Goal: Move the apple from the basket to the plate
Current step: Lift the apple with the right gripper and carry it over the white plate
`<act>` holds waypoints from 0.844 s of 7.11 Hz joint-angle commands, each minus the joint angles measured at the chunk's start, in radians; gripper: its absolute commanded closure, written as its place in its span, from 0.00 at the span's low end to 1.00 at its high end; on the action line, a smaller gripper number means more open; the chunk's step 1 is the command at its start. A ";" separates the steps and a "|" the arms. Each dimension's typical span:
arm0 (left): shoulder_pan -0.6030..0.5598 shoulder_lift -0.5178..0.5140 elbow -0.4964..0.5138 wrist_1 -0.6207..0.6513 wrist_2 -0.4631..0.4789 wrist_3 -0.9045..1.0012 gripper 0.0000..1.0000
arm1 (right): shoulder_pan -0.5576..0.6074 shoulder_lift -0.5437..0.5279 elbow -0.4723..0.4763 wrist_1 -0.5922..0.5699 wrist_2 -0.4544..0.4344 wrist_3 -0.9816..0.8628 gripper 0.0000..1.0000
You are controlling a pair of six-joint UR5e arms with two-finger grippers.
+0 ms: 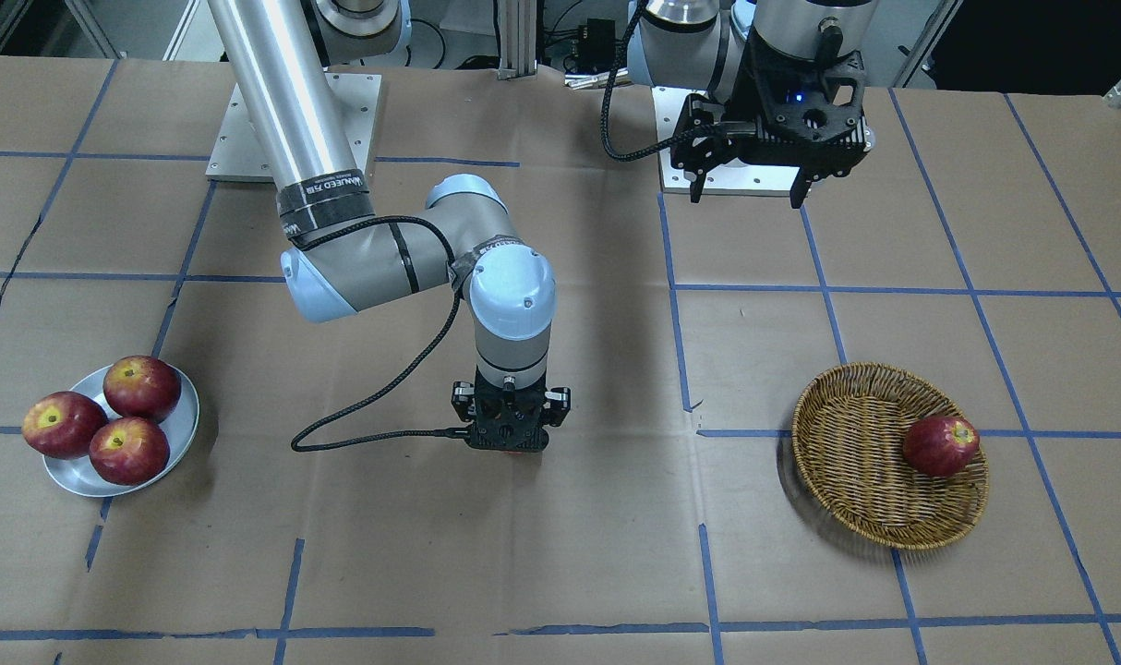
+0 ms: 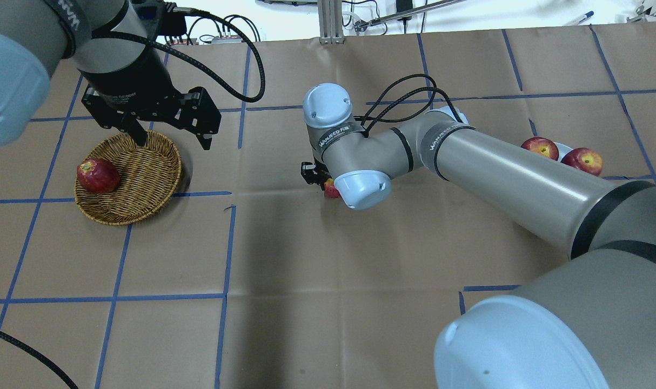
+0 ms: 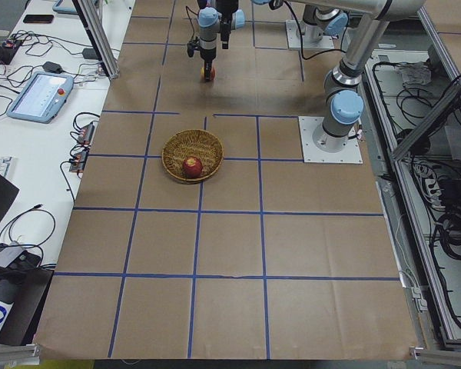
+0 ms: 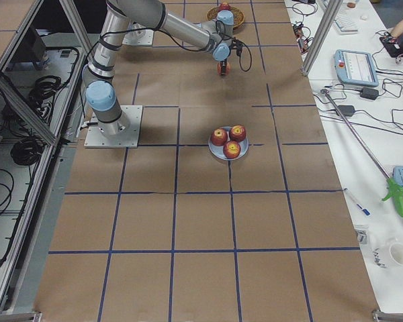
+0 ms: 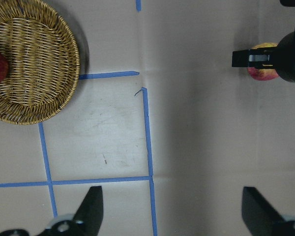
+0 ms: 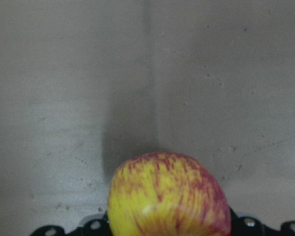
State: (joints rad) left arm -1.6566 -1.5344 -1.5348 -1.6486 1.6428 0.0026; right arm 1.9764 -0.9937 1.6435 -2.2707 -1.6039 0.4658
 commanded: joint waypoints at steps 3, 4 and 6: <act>0.000 -0.001 0.008 0.001 0.017 0.000 0.01 | -0.170 -0.250 0.013 0.216 -0.013 -0.167 0.50; -0.002 -0.003 0.010 0.001 0.014 -0.009 0.01 | -0.295 -0.316 0.031 0.285 -0.010 -0.352 0.51; -0.003 -0.004 0.010 0.001 0.014 -0.016 0.01 | -0.517 -0.411 0.128 0.293 -0.004 -0.641 0.51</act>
State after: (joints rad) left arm -1.6584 -1.5371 -1.5253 -1.6475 1.6572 -0.0089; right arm 1.5959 -1.3423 1.7136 -1.9920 -1.6107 0.0029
